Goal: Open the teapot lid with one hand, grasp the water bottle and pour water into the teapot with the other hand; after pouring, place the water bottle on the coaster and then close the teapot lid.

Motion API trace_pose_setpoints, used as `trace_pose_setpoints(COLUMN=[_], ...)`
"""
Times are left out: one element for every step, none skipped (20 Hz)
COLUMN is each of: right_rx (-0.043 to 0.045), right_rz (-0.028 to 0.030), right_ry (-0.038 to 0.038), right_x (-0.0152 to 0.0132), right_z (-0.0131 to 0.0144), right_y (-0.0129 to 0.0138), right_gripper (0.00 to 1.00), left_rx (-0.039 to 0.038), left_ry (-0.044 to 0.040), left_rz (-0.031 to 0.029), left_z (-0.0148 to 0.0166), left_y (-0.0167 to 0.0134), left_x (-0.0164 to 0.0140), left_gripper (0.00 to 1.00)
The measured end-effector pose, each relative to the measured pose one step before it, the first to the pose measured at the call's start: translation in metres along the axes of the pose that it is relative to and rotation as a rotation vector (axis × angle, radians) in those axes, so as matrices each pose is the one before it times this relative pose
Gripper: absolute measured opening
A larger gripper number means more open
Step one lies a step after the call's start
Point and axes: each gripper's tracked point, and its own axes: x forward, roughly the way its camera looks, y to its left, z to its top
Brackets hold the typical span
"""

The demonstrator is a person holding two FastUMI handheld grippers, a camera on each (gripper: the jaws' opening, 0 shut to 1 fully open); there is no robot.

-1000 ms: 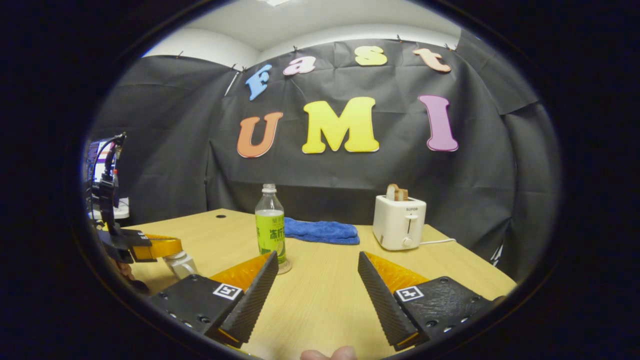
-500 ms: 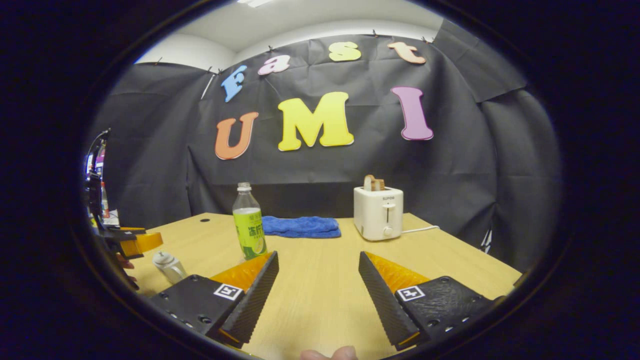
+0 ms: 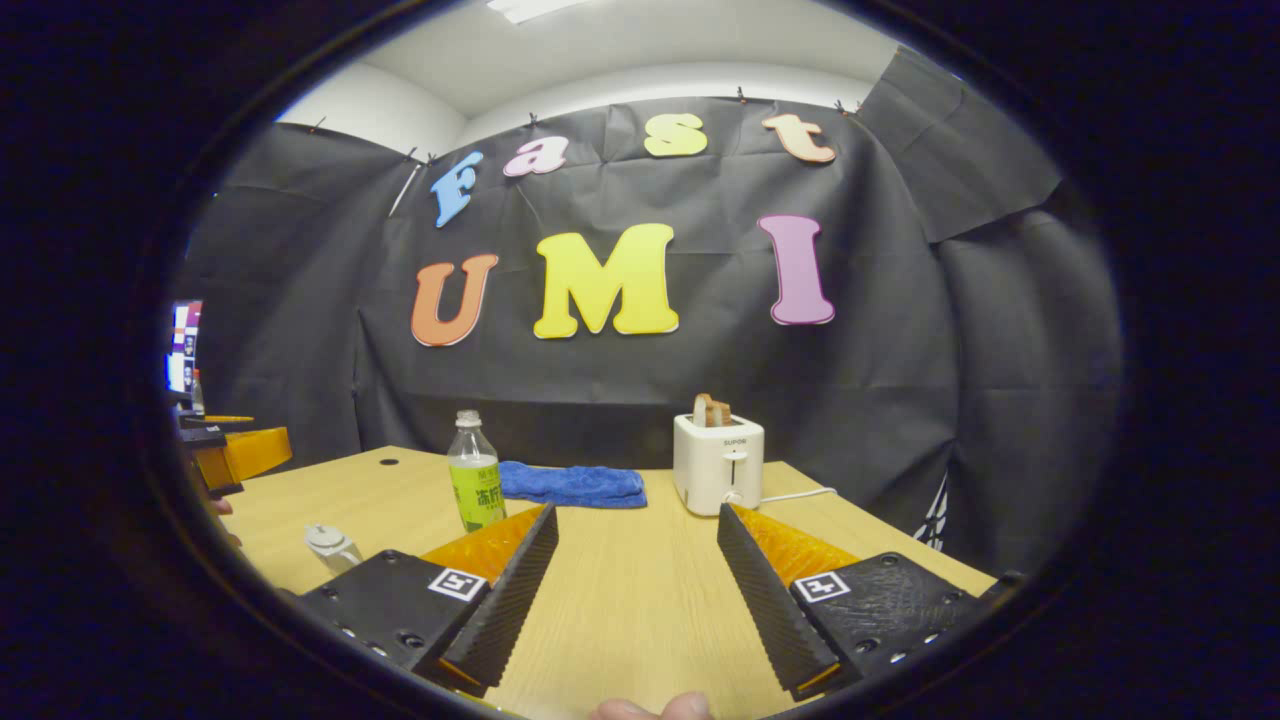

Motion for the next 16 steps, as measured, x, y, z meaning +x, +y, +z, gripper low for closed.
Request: trace_pose_setpoints(right_rx=[-0.00699, -0.00265, -0.00144, -0.00073, -0.00112, -0.00599, -0.00883, -0.01319, -0.00630, 0.00023, 0.00057, 0.00388, 0.00544, 0.00450, -0.00256, -0.00279], right_rz=[-0.00304, -0.00710, -0.00630, 0.00086, 0.00126, 0.00283, 0.00104, 0.00011, -0.00220, 0.00243, 0.00081, 0.00192, 0.00525, 0.00468, 0.00239, -0.00104], right_ry=[-0.00617, -0.00803, -0.00628, -0.00398, -0.00149, -0.00358, -0.00529, -0.00487, -0.00263, -0.00349, -0.00345, -0.00307, -0.00395, -0.00295, -0.00100, -0.00117], right_x=[-0.00394, -0.00495, -0.00468, -0.00424, -0.00572, -0.00411, -0.00373, -0.00173, -0.00115, -0.00100, -0.00064, -0.00067, -0.00138, -0.00043, 0.00023, 0.00110], right_z=[0.00336, 0.00401, 0.00136, 0.00073, -0.00021, -0.00028, -0.00003, 0.00124, 0.00073, 0.00256, 0.00154, 0.00178, 0.00083, 0.00177, -0.00065, 0.00084], right_y=[-0.00182, -0.00234, -0.00147, 0.00091, 0.00238, 0.00308, 0.00317, 0.00303, 0.00225, 0.00342, 0.00346, 0.00321, 0.00293, 0.00337, 0.00200, 0.00177], right_gripper=[0.96, 0.95, 0.95, 0.95, 0.95, 0.95, 0.96, 0.96, 0.96, 0.95, 0.95, 0.96, 0.96, 0.96, 0.96, 0.98], left_rx=[0.00961, 0.00810, 0.00127, -0.00561, -0.00677, -0.00258, 0.00586, 0.00890, 0.00390, -0.00237, -0.00739, -0.00551, -0.00458, -0.00085, -0.00101, -0.00420], left_ry=[0.00242, -0.00560, -0.00170, -0.00033, 0.00030, -0.00807, -0.00971, -0.00678, -0.00356, 0.00032, -0.00421, 0.00250, -0.00133, -0.00026, -0.00178, -0.00056], left_rz=[-0.01114, -0.00435, -0.00371, -0.00742, -0.00495, -0.00551, -0.00153, -0.00165, 0.00070, 0.00087, -0.00915, -0.00637, -0.00120, 0.00362, 0.00546, 0.00560], left_z=[-0.00007, 0.00118, -0.00140, -0.00183, -0.00090, 0.00148, 0.00217, 0.00034, 0.00162, 0.00027, 0.00047, 0.00047, 0.00055, 0.00065, 0.00107, -0.00018], left_y=[-0.00768, -0.00504, -0.00393, -0.00449, -0.00297, -0.00285, -0.00182, -0.00046, -0.00018, 0.00032, -0.00183, -0.00130, 0.00053, 0.00196, 0.00215, 0.00315], left_x=[-0.00368, -0.00440, -0.00379, -0.00272, -0.00316, -0.00286, -0.00206, -0.00115, -0.00101, -0.00119, -0.00044, -0.00109, -0.00045, -0.00039, -0.00018, -0.00018], left_gripper=[0.98, 0.98, 0.98, 0.99, 0.98, 0.99, 0.99, 0.99, 0.99, 0.98, 0.99, 0.98, 0.98, 0.98, 0.98, 0.98])
